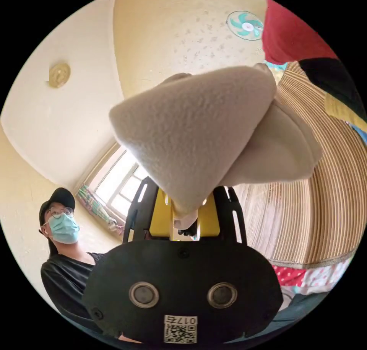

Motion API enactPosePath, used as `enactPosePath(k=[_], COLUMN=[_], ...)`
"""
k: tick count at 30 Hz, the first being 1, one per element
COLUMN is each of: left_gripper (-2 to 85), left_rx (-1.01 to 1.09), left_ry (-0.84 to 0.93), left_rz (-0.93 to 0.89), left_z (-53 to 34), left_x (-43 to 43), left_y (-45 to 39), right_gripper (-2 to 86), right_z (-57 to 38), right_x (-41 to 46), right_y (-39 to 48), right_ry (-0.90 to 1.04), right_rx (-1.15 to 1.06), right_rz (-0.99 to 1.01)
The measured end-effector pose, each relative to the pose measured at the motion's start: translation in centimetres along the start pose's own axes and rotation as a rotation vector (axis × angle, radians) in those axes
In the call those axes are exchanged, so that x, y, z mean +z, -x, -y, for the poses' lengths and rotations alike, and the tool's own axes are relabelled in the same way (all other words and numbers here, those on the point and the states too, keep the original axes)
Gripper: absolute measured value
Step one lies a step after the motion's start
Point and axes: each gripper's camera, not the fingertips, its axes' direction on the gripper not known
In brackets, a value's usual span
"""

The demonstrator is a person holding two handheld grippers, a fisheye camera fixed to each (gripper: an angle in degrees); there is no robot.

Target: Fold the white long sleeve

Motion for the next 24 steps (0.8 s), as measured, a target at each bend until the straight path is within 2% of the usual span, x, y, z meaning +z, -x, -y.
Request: enactPosePath(k=[2, 4, 6, 7, 9, 12, 14, 16, 18, 19, 20, 21, 22, 24], left_gripper=[11.2, 13.2, 14.4, 14.7, 14.8, 14.7, 16.0, 16.8, 16.3, 15.7, 13.0, 11.6, 6.6, 1.7], left_rx=[-0.113, -0.196, -0.219, -0.227, -0.255, -0.300, -0.345, -0.406, -0.469, -0.584, -0.655, -0.643, -0.625, -0.635], left_ry=[0.026, 0.041, 0.045, 0.028, -0.029, -0.167, -0.279, -0.333, -0.249, -0.109, -0.089, -0.126, -0.129, -0.181], left_rz=[-0.012, 0.031, 0.118, 0.194, 0.332, 0.651, 1.104, 1.331, 1.282, 1.155, 1.180, 1.244, 1.253, 1.200], left_z=[-1.9, -3.0, -3.3, -3.1, -2.5, -0.6, 1.7, 3.4, 5.4, 6.2, 6.4, 6.6, 7.3, 7.2], left_x=[0.4, 0.1, -1.3, -3.1, -6.8, -14.8, -21.3, -24.6, -26.0, -25.8, -25.3, -25.0, -23.9, -22.3], left_y=[2.5, 4.0, 5.0, 5.6, 6.8, 8.8, 10.3, 12.7, 17.6, 22.6, 24.4, 23.5, 22.6, 21.1], right_gripper=[8.4, 8.7, 8.8, 8.1, 7.3, 6.3, 4.5, 3.1, 2.0, 1.6, 1.3, 1.2, 0.9, 0.7], right_z=[-2.7, -5.5, -7.4, -8.1, -8.5, -8.7, -8.7, -8.8, -8.8, -8.9, -9.1, -9.3, -9.7, -10.5], right_x=[-3.4, -5.9, -7.2, -7.6, -7.6, -6.7, -5.7, -4.1, -2.1, -0.7, 0.6, 1.2, 2.5, 4.5], right_y=[-7.1, -10.4, -10.7, -9.7, -7.6, -4.0, -1.6, 0.1, 1.0, 1.1, 0.9, 0.8, 0.6, 0.3], right_ry=[-0.087, -0.144, -0.176, -0.189, -0.181, -0.175, -0.160, -0.120, -0.064, -0.028, 0.003, 0.015, 0.035, 0.071], right_rx=[0.248, 0.424, 0.397, 0.317, 0.262, 0.171, 0.103, 0.032, -0.008, -0.011, -0.016, -0.022, -0.040, -0.090], right_rz=[-0.224, -0.429, -0.457, -0.460, -0.578, -0.744, -0.720, -0.684, -0.673, -0.658, -0.631, -0.616, -0.596, -0.583])
